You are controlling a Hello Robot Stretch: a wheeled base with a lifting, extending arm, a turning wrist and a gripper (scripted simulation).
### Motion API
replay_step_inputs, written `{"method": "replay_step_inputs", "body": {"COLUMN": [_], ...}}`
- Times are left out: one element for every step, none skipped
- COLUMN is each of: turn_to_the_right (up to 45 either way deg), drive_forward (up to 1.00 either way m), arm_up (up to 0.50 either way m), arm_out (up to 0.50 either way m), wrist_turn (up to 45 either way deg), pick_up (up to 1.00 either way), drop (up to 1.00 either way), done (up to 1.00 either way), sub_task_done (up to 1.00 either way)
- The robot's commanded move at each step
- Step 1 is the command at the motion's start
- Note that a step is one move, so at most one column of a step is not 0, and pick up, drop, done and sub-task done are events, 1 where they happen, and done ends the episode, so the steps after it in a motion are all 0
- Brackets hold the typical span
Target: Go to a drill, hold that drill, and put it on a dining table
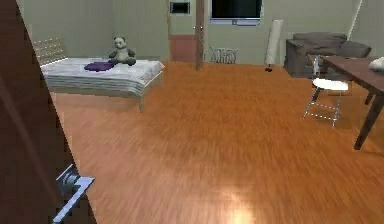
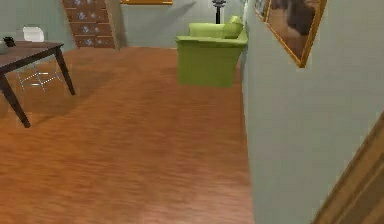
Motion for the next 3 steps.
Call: {"method": "replay_step_inputs", "body": {"turn_to_the_right": [6.0, 0.0, -6.0], "drive_forward": [0.00, 0.80, 0.00], "arm_up": [0.00, 0.00, 0.00], "arm_out": [0.00, 0.00, 0.00], "wrist_turn": [0.0, 0.0, 0.0], "pick_up": [0.00, 0.00, 0.00], "drop": [0.00, 0.00, 0.00], "done": [0.00, 0.00, 0.00], "sub_task_done": [0.00, 0.00, 0.00]}}
